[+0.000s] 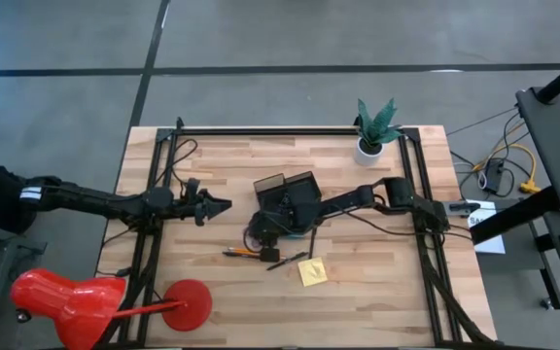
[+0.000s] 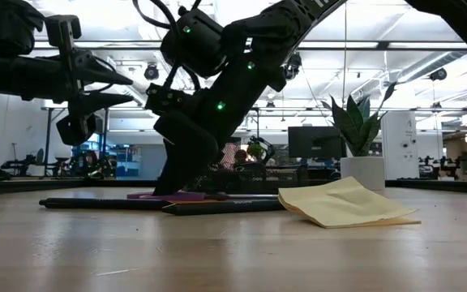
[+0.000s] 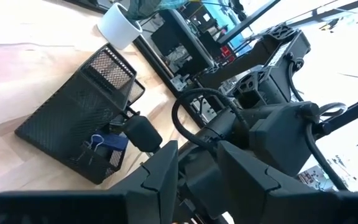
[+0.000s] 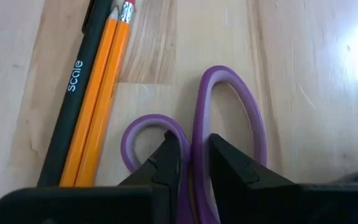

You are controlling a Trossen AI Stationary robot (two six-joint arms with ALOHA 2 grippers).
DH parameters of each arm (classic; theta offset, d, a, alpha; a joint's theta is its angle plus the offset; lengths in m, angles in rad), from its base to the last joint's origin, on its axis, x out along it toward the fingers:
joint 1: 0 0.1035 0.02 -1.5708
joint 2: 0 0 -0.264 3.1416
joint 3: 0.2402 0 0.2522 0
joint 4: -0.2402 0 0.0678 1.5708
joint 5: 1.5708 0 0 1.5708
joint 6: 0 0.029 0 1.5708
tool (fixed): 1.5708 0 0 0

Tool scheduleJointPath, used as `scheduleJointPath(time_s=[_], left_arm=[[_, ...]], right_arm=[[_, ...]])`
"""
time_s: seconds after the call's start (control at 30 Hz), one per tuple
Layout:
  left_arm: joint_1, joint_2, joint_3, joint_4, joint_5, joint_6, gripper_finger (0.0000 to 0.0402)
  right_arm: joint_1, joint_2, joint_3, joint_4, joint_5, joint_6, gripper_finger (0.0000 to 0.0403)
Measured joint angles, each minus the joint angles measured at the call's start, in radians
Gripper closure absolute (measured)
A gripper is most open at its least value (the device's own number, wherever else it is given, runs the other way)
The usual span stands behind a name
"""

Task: Pick and place office supplies into organizer
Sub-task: Put the purple scissors into the black desk organizer

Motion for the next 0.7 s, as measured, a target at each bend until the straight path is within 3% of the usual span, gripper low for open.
scheduleJointPath(time_s=[0.4, 0.53, 0.7], left_arm=[[0.000, -0.007, 0.001, 0.094, -0.001, 0.004, 0.0302], [-0.001, -0.013, 0.001, 0.154, -0.002, 0.057, 0.0302], [-0.001, -0.029, 0.001, 0.262, -0.003, 0.134, 0.0302]], right_arm=[[-0.013, -0.126, -0.001, 0.056, 0.079, 0.100, 0.0349], [-0.015, -0.184, 0.001, 0.073, 0.162, 0.101, 0.0349], [-0.016, -0.254, 0.001, 0.081, 0.341, 0.057, 0.0349]])
